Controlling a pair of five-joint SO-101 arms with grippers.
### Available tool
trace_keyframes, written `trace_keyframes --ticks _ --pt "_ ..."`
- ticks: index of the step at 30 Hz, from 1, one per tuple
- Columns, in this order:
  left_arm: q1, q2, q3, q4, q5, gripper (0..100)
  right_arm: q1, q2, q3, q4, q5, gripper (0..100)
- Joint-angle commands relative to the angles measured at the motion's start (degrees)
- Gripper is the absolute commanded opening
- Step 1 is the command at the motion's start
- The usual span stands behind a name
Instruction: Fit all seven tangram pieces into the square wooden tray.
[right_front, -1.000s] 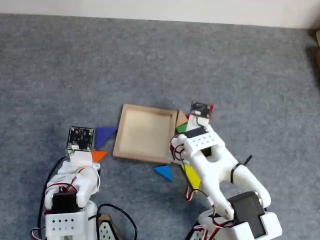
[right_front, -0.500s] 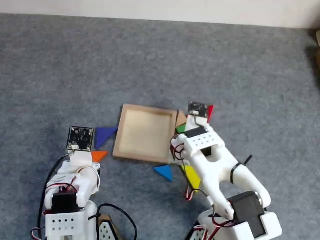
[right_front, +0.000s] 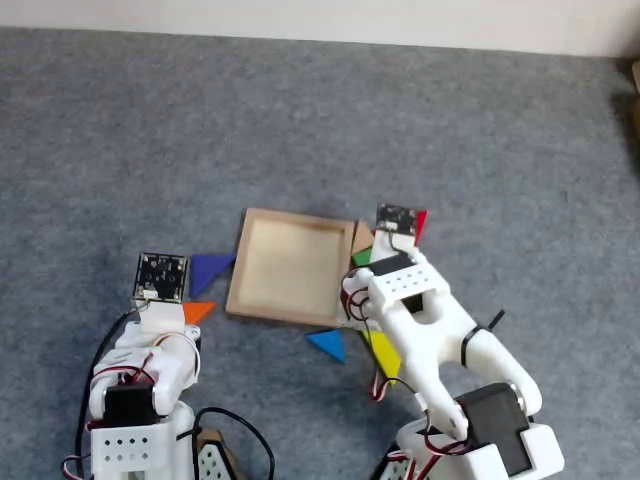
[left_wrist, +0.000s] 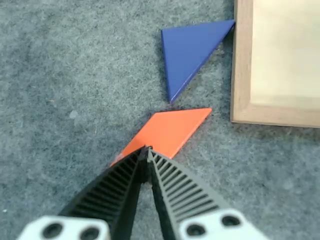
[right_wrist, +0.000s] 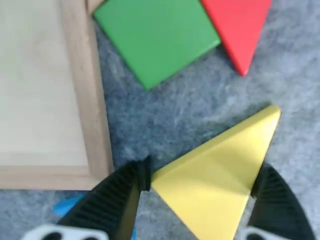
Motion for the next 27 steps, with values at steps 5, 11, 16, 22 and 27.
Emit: trace_keyframes --ticks 5,11,16,22,27 --pt "0.5 -2.5 1.1 0.1 -0.4 0 -0.5 -0.3 2.8 2.2 1.0 30.0" --pt "0.5 -2.5 1.1 0.1 -0.4 0 -0.5 -0.3 2.9 2.3 1.2 26.1" --pt "0.5 -2.5 1.1 0.1 -0.4 0 -0.5 -0.3 2.6 2.3 6.4 16.2" --pt "0.5 -2.5 1.1 0.1 -0.4 0 -0.5 -0.3 2.6 2.3 6.6 15.9" --pt "0.5 -2.5 1.1 0.1 -0.4 0 -0.7 -0.4 2.6 2.4 6.7 16.0"
